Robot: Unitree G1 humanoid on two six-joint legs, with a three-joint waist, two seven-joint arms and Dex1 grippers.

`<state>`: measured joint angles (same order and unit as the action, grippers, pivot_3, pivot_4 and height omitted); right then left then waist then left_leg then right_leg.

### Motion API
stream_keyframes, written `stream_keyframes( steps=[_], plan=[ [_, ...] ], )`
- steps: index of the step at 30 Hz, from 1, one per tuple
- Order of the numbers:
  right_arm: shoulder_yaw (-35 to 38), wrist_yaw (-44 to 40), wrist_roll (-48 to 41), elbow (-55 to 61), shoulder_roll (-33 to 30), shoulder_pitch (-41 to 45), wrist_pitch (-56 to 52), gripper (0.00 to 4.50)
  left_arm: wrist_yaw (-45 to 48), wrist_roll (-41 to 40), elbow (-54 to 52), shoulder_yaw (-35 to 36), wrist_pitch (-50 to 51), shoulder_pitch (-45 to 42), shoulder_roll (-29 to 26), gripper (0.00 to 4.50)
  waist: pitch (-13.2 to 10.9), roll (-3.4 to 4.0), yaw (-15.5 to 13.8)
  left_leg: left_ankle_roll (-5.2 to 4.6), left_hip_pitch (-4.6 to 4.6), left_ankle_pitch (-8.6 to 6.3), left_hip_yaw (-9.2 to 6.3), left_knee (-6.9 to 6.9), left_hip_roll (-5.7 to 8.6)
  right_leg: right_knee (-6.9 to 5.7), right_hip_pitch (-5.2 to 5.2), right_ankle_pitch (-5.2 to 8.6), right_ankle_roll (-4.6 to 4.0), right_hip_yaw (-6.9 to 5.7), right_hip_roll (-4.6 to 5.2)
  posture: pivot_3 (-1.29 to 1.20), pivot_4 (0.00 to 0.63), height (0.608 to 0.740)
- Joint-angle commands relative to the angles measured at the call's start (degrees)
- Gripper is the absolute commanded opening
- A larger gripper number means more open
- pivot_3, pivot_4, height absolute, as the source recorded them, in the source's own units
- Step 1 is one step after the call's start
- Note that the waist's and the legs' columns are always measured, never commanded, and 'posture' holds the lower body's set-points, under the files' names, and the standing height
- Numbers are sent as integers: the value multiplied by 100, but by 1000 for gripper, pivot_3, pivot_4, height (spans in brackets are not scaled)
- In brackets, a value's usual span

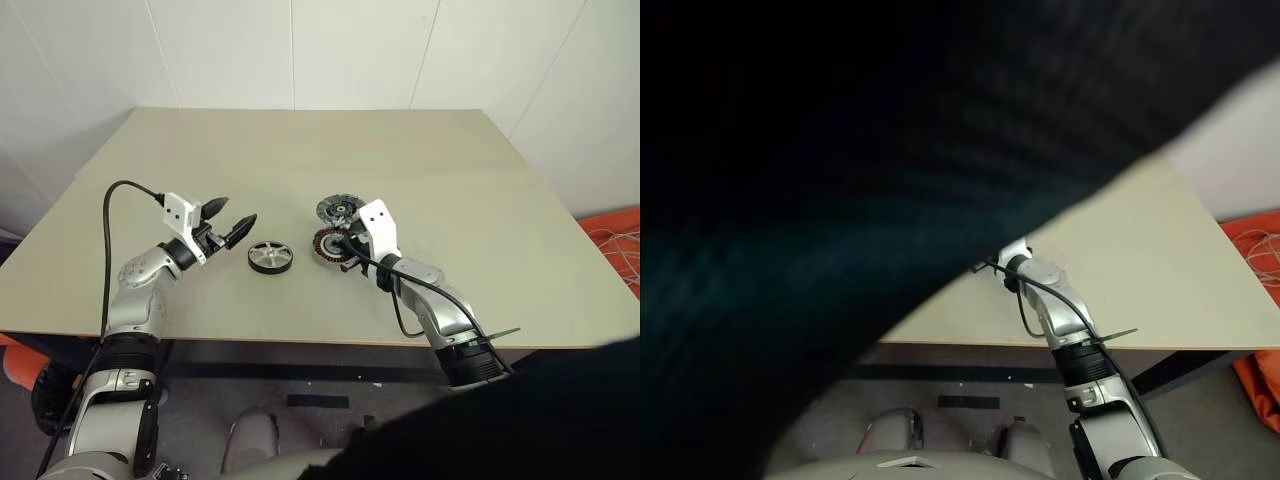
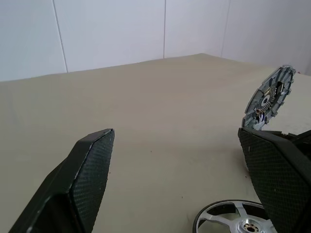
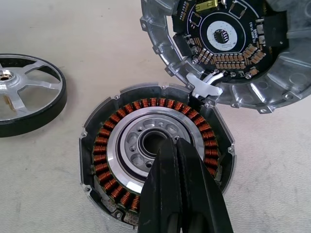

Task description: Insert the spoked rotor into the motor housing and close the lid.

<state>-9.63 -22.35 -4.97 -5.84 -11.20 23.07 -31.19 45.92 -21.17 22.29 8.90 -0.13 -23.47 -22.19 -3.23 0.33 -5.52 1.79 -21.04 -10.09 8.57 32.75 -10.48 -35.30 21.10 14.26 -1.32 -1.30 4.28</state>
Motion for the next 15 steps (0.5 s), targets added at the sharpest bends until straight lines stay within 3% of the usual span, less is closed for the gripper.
stream_keyframes(
  steps=[1,8,15],
  plan=[
    [78,-18,29,7,-95,2,-100,26,-17,-6,-135,67,-88,-75,-30,4309,0,0,0,0,0,0,0,0,0,0,0,0,0,0,0,0,0,740],
    [-76,-315,-105,523,-72,189,-213,26,-8,-11,-136,55,-72,-68,-19,4309,-1,0,3,0,-6,0,0,-1,0,0,6,0,0,0,0,0,0,740],
    [-167,-432,-10,97,18,452,-28,26,-24,-11,-193,41,-54,-21,-3,4309,-2,1,8,0,-10,0,0,-2,-1,0,11,0,0,0,-1,0,0,740]
  ],
)
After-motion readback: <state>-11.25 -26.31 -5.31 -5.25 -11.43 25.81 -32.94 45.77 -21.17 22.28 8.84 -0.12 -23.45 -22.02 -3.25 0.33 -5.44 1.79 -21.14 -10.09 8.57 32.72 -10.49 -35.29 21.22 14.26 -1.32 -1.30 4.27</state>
